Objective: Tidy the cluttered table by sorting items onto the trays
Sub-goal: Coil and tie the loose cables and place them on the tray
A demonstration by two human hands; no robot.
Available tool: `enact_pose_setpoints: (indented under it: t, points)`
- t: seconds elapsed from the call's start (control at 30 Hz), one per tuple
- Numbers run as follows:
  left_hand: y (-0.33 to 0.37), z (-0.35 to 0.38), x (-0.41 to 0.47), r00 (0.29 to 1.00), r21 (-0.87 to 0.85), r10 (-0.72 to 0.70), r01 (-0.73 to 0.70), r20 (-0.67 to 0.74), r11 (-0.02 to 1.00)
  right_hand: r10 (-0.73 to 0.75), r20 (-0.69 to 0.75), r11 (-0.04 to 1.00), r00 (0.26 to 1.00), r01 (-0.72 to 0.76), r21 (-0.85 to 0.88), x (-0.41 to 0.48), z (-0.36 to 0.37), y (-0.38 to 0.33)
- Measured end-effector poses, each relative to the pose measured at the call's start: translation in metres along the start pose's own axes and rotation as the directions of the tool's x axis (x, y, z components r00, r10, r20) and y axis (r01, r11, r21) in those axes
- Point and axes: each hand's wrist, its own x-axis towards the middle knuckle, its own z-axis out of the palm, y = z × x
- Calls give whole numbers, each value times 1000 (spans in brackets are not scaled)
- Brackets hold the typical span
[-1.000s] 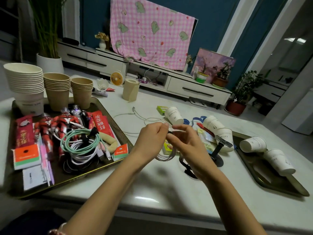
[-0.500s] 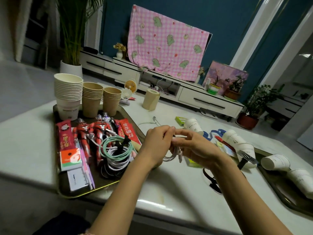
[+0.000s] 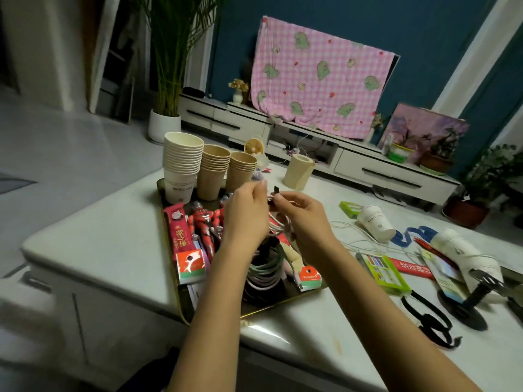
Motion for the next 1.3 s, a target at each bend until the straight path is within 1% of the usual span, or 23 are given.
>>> enact_pose_setpoints:
  t: [0.1, 0.17, 0.2, 0.27, 0.3, 0.33, 0.37, 0.4, 0.43, 0.47, 0.57, 0.67, 0.73, 0.83, 0.9, 0.93, 1.03, 1.1, 1.13, 1.17, 1.23, 1.27, 1.3]
  points:
    - [-12, -6, 2, 991, 48, -64, 70, -117, 996, 36, -144, 999, 989, -41, -36, 27, 15, 9]
    - [-18, -9, 3, 981, 44, -96, 105, -170, 994, 98, -188, 994, 977, -107, -35, 43, 22, 22]
    - [-20, -9, 4, 978, 45, -102, 112, -180, 993, 123, -211, 987, 970, -142, -77, 49, 24, 29]
    - [-22, -8, 4, 980, 57, -95, 107, -178, 993, 90, -236, 945, 967, -158, -287, 59, 26, 42]
    - [-23, -7, 4, 982, 65, -86, 98, -168, 993, 44, -221, 885, 974, -141, -443, 62, 25, 47]
    - [-23, -4, 3, 986, 77, -77, 89, -149, 993, 3, -196, 793, 981, -122, -598, 63, 24, 51]
    - [-23, -2, 2, 989, 89, -71, 83, -126, 993, -23, -176, 694, 984, -111, -711, 64, 23, 54]
    - [-24, 1, 0, 993, 101, -67, 78, -102, 992, -32, -173, 634, 984, -114, -765, 65, 20, 58]
    - [-24, 4, -2, 994, 107, -66, 75, -84, 991, -23, -171, 619, 985, -120, -776, 66, 16, 61]
    - [-25, 5, -3, 995, 106, -70, 78, -76, 991, 1, -170, 636, 985, -132, -761, 67, 14, 62]
    - [-28, 7, -3, 992, 86, -94, 102, -88, 991, 53, -184, 741, 982, -162, -651, 68, 1, 64]
    - [-27, 7, -1, 988, 69, -102, 110, -116, 991, -29, -134, 774, 991, -63, -630, 65, -16, 59]
    - [-25, 8, 0, 988, 79, -76, 87, -134, 993, -84, -54, 761, 995, 29, -649, 60, -24, 55]
    - [-21, 23, -2, 995, 121, -10, 23, -101, 992, -108, 184, 634, 977, 210, -744, 50, -33, 55]
    - [-16, 42, -8, 999, 128, 21, -17, -29, 992, -99, 258, 635, 961, 261, -727, 43, -41, 58]
    - [-15, 50, -11, 999, 130, 42, -42, 3, 991, -122, 249, 671, 961, 264, -693, 40, -44, 58]
    - [-13, 72, -23, 985, 175, 146, -160, 88, 971, -177, 116, 786, 977, 211, -581, 33, -64, 61]
    - [-14, 87, -31, 969, 195, 200, -226, 144, 954, -150, 33, 797, 988, 141, -587, 30, -88, 66]
    - [-13, 94, -35, 959, 195, 225, -257, 170, 947, -146, 5, 766, 989, 117, -632, 29, -101, 70]
    - [-12, 102, -39, 949, 181, 246, -282, 196, 942, -151, -3, 702, 989, 105, -704, 28, -116, 74]
    - [-11, 111, -44, 940, 139, 265, -298, 215, 944, -125, 77, 474, 989, 127, -871, 29, -135, 83]
    - [-10, 117, -46, 942, 109, 258, -286, 213, 952, -96, 124, 348, 988, 150, -925, 30, -143, 87]
    - [-11, 120, -47, 949, 78, 241, -261, 202, 962, -76, 172, 267, 982, 186, -946, 31, -145, 90]
